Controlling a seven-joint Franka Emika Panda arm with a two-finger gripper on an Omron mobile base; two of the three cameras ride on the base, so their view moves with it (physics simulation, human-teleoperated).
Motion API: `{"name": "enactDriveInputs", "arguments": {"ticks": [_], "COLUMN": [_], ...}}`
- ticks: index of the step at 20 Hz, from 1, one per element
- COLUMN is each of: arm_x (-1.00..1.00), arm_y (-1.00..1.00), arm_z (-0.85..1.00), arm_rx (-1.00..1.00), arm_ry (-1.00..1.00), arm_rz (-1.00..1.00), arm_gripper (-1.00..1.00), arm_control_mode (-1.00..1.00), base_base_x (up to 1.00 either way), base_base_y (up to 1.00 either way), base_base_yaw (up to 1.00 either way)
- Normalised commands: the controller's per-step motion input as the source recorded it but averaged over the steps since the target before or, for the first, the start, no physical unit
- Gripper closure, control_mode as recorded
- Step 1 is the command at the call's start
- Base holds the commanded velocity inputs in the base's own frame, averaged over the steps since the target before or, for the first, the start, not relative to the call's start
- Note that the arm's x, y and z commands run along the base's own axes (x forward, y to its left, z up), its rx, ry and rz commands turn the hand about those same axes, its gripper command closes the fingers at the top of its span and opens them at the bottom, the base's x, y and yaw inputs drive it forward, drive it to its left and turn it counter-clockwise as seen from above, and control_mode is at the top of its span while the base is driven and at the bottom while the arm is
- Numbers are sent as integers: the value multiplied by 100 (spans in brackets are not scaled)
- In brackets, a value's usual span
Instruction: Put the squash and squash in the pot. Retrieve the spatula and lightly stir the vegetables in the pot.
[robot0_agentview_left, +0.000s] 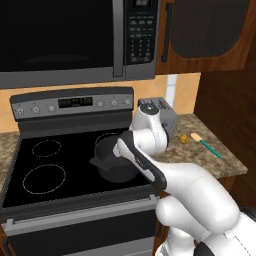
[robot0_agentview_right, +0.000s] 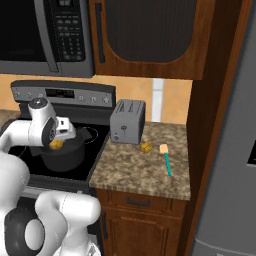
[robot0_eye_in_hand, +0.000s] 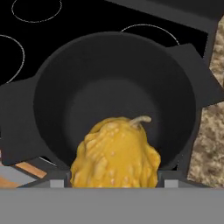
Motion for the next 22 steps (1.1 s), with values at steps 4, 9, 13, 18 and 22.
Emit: {"name": "enactDriveInputs", "arguments": {"ticks": [4,9,13,18,22], "arm_x": [5,20,29,10,1], "arm_y": [34,10,0,0,0], "arm_z": [-35,-43,-19,-8,0], "arm_rx": [-7,-3,0,0,0], "arm_ry": [0,0,0,0,0], "arm_rz": [13,11,8,6,3], "arm_gripper": [100,100,100,-100,-100], "arm_control_mode": [-100,-100,-100,-100,-100], "base_base_x": [0,0,0,0,0], "base_base_y": [0,0,0,0,0], "base_base_yaw": [0,0,0,0,0]}}
